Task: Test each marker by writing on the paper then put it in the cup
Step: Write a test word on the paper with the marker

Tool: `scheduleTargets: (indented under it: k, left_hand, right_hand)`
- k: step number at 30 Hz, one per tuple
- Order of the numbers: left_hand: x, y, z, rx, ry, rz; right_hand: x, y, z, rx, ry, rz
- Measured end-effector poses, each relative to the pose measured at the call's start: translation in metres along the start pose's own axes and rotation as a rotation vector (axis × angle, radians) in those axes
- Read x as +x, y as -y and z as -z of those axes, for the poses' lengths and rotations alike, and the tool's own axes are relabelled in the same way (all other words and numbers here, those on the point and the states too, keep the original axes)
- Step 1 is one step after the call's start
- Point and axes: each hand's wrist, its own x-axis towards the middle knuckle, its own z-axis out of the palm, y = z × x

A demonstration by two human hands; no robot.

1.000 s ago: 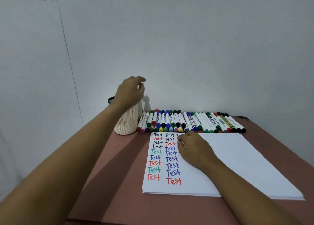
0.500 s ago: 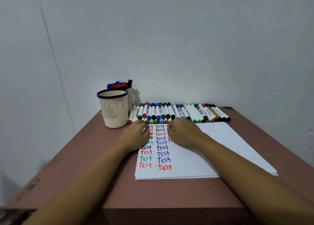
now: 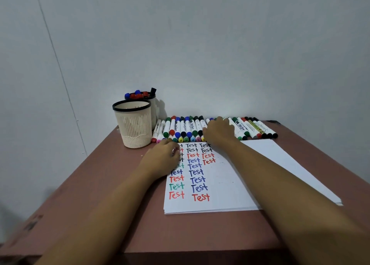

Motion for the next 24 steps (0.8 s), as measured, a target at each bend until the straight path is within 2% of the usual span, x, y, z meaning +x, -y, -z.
scheduleTargets:
  k: [9, 13, 16, 20, 24]
  left_hand:
    - [-0.001, 0.001, 0.003, -0.019, -0.022, 0.005]
    - [-0.004, -0.003, 0.007, -0.040, -0.063, -0.003]
    - [-0.006, -0.005, 0.009, -0.077, -0.165, -0.084]
    - [-0.012, -0.013, 0.013, -0.026, -0.327, -0.273]
    - [-0.017, -0.022, 0.011, 0.073, -0.270, -0.410]
  right_hand:
    - [0.007, -0.004, 0.002, 0.336, -0.068, -0.204]
    - [-0.001, -0.013, 0.019, 0.471, -0.235, -0.203]
    - [-0.016, -0.018, 0.034, 0.590, -0.309, -0.154]
    - [-0.052, -0.022, 0.046, 0.760, -0.195, -0.118]
    - [-0.082, -0.021, 0.045, 0.990, -0.094, -0.170]
